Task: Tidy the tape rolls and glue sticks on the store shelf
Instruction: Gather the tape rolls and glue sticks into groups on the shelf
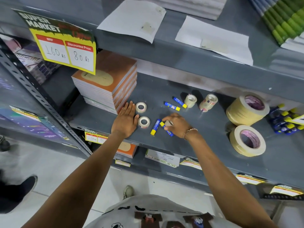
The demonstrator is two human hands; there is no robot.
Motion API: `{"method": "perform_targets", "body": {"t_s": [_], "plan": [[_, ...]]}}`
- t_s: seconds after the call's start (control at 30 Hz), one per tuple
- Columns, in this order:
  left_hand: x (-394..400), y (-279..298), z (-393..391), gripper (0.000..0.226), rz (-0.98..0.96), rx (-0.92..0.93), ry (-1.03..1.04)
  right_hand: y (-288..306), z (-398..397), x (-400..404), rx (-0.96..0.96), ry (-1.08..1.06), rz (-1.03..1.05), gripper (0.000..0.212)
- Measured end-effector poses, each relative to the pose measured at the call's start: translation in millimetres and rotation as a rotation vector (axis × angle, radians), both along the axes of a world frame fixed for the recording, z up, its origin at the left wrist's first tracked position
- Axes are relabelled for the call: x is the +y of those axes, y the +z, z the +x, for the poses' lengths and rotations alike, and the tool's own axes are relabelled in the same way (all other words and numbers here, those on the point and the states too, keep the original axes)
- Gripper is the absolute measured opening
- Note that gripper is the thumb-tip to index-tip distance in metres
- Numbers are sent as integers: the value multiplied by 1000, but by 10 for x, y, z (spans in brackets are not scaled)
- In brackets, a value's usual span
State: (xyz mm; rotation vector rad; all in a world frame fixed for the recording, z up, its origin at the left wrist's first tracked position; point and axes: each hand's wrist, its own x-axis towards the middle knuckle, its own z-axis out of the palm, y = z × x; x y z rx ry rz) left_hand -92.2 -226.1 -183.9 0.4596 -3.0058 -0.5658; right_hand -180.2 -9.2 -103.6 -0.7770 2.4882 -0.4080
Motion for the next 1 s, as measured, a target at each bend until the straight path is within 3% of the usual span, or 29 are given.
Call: {"method": "perform_targets", "body": {"t_s": [0.2, 0.37, 0.6, 1.0], "plan": [[0, -2, -8, 60, 10, 13, 4, -26, -43, -15, 86, -11, 50, 34], [5, 16, -13, 57, 7, 34, -6, 84, 105, -503, 154, -2, -196, 34], [-81, 46, 1, 54, -42, -19, -108, -106, 323, -968, 194, 133, 41, 48], [-58, 23, 4, 55, -70, -4, -85, 114, -87, -1183, 313, 117, 11, 39]]}}
